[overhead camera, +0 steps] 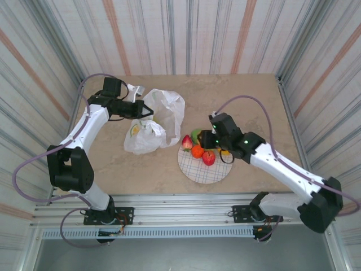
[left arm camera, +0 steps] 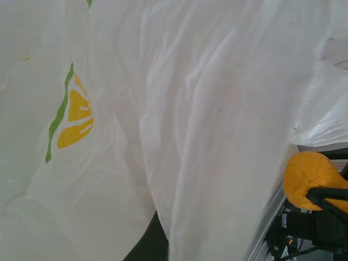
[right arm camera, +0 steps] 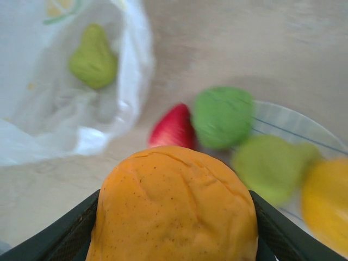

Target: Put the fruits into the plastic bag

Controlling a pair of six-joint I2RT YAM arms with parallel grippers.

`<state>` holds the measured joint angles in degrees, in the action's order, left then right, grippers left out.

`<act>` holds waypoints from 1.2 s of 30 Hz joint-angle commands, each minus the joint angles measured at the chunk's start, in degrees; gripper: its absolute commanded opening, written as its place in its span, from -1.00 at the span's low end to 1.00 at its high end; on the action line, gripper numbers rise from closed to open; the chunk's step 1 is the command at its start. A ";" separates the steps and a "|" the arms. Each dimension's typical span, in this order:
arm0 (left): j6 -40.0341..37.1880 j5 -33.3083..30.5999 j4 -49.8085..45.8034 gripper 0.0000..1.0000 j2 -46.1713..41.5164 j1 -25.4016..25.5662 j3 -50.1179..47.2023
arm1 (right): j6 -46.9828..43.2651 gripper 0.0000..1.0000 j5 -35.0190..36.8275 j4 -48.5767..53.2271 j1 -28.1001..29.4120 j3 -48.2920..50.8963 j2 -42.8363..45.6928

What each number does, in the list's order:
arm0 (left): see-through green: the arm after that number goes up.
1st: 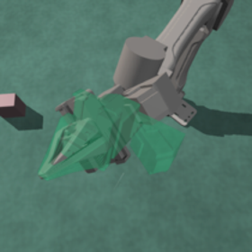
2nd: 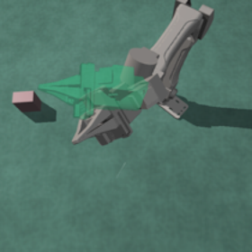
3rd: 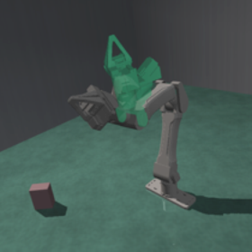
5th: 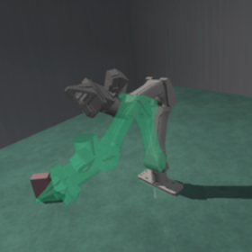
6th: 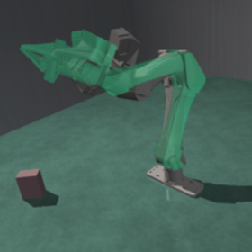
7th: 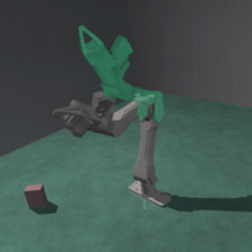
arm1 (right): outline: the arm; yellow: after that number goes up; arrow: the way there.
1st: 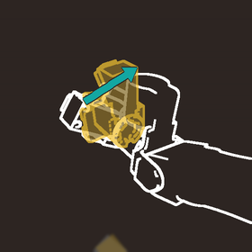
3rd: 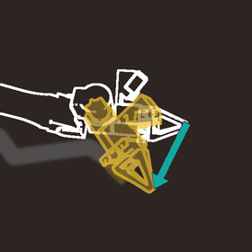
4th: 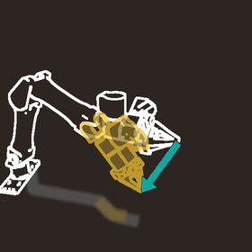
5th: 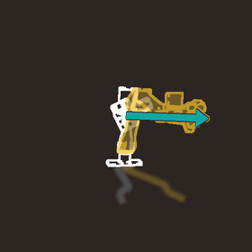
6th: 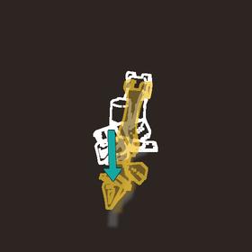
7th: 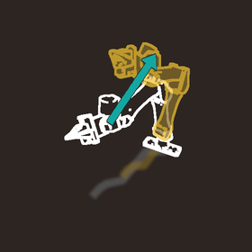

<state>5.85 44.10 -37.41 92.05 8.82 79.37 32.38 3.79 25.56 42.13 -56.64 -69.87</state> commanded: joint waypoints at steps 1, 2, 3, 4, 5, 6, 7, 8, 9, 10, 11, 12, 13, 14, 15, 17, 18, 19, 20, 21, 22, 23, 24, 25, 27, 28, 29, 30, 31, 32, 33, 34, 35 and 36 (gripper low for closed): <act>0.15 2.08 -0.03 -1.00 -0.90 0.11 1.11 | -1.19 0.06 -4.60 -10.46 1.57 -3.69 -6.67; 0.30 2.13 -0.06 -1.00 -0.91 0.23 1.06 | -1.09 0.06 -4.36 -12.76 2.38 -4.68 -9.18; 0.30 2.13 -0.01 -1.00 -0.99 0.30 1.05 | -0.92 0.06 -4.13 -15.16 2.92 -5.38 -11.09; 0.26 2.14 0.02 -1.00 -1.00 0.32 1.00 | -0.46 0.05 -4.34 -18.08 3.37 -6.10 -13.42; 0.28 2.13 0.01 -1.00 -1.08 0.32 0.96 | 0.24 0.05 -4.57 -20.97 3.74 -6.62 -15.59; 0.28 2.09 0.05 -1.00 -1.02 0.41 0.96 | 1.08 0.05 -4.54 -23.48 3.96 -7.07 -17.32; 0.31 2.06 0.07 -1.00 -1.01 0.34 0.88 | 2.04 0.05 -4.80 -26.15 3.92 -7.59 -19.53; 0.30 2.14 0.07 -1.00 -1.00 0.45 0.88 | 2.97 0.04 -4.93 -28.32 4.05 -8.29 -21.70; 0.31 2.13 0.12 -1.00 -1.00 0.58 0.90 | 3.64 0.04 -4.77 -29.67 4.16 -9.20 -23.63; 0.31 2.13 0.14 -1.00 -1.00 0.66 0.88 | 4.30 0.03 -4.45 -30.77 4.22 -10.41 -25.78; 0.31 2.13 0.09 -1.00 -0.97 0.76 0.88 | 4.93 0.03 -4.15 -31.79 4.52 -11.57 -27.82; 0.35 2.13 0.09 -1.00 -1.00 0.85 0.87 | 5.58 0.03 -4.01 -32.34 4.83 -12.64 -29.47; 0.39 2.05 0.13 -1.00 -1.08 0.90 0.87 | 6.19 0.03 -3.86 -33.16 5.36 -13.83 -31.20; 0.52 2.04 0.18 -1.00 -1.17 0.94 0.85 | 6.86 0.03 -3.69 -33.91 5.97 -15.15 -33.03; 0.63 2.04 0.31 -1.00 -1.17 0.91 0.87 | 7.28 0.04 -3.32 -34.26 6.50 -16.17 -34.44; 0.83 2.13 0.56 -1.00 -1.17 0.94 0.87 | 9.57 0.08 -2.04 -33.33 7.25 -18.71 -37.39; 0.98 2.13 0.65 -1.00 -1.24 0.93 0.87 | 10.99 0.09 -1.30 -32.70 7.42 -19.75 -38.56; 1.07 2.22 0.73 -1.00 -1.33 0.93 0.78 | 12.92 0.08 -0.16 -31.51 7.52 -20.85 -39.84; 1.16 2.22 0.76 -1.00 -1.41 0.91 0.75 | 14.13 0.08 0.52 -30.99 7.62 -21.52 -40.70; 1.19 2.13 0.84 -1.00 -1.51 0.94 0.72 | 15.34 0.09 0.90 -30.97 7.70 -22.04 -41.77; 1.25 2.06 0.83 -1.00 -1.67 0.94 0.61 | 16.26 0.09 1.20 -30.93 7.78 -22.54 -42.74; 1.34 2.02 0.91 -1.00 -1.83 0.91 0.62 | 17.08 0.09 1.30 -30.85 7.79 -22.98 -43.50; 1.35 1.88 0.93 -1.00 -1.98 0.94 0.61 | 17.97 0.09 1.31 -30.56 7.79 -23.69 -44.30; 1.36 1.79 1.02 -1.00 -2.13 0.94 0.57 | 18.86 0.10 1.51 -30.02 7.88 -24.28 -45.18; 1.45 1.78 1.11 -1.00 -2.32 0.94 0.59 | 20.52 0.11 1.50 -29.50 7.82 -25.17 -46.47; 1.45 1.80 1.20 -1.00 -2.47 0.93 0.47 | 21.49 0.12 1.45 -29.43 7.84 -25.52 -47.10; 1.45 1.78 1.19 -1.00 -2.44 0.94 0.52 | 22.17 0.12 1.16 -29.43 7.70 -25.89 -47.62; 1.45 1.78 1.17 -1.00 -2.57 0.94 0.46 | 22.79 0.12 0.87 -29.43 7.72 -26.26 -48.09; 1.60 1.78 1.12 -1.00 -2.58 0.94 0.51 | 23.56 0.13 0.50 -29.19 7.62 -26.92 -48.79; 1.62 1.78 1.12 -1.00 -2.53 0.89 0.51 | 24.00 0.14 0.06 -28.85 7.57 -27.56 -49.28; 1.66 1.70 1.17 -1.00 -2.49 0.94 0.52 | 24.49 0.15 -0.61 -28.45 7.53 -28.29 -49.79; 1.69 1.63 1.19 -1.00 -2.49 0.94 0.48 | 24.81 0.16 -1.17 -28.15 7.61 -28.87 -50.19; 1.66 1.61 1.11 -1.00 -2.49 0.94 0.51 | 24.92 0.17 -1.68 -28.28 7.74 -29.19 -50.40; 1.70 1.52 1.10 -1.00 -2.49 0.93 0.52 | 24.92 0.18 -2.44 -28.37 7.80 -29.44 -50.54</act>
<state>6.98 44.99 -36.38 91.39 9.47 79.37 54.54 2.76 -3.84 49.87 -83.77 -119.39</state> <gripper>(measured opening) 0.048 0.620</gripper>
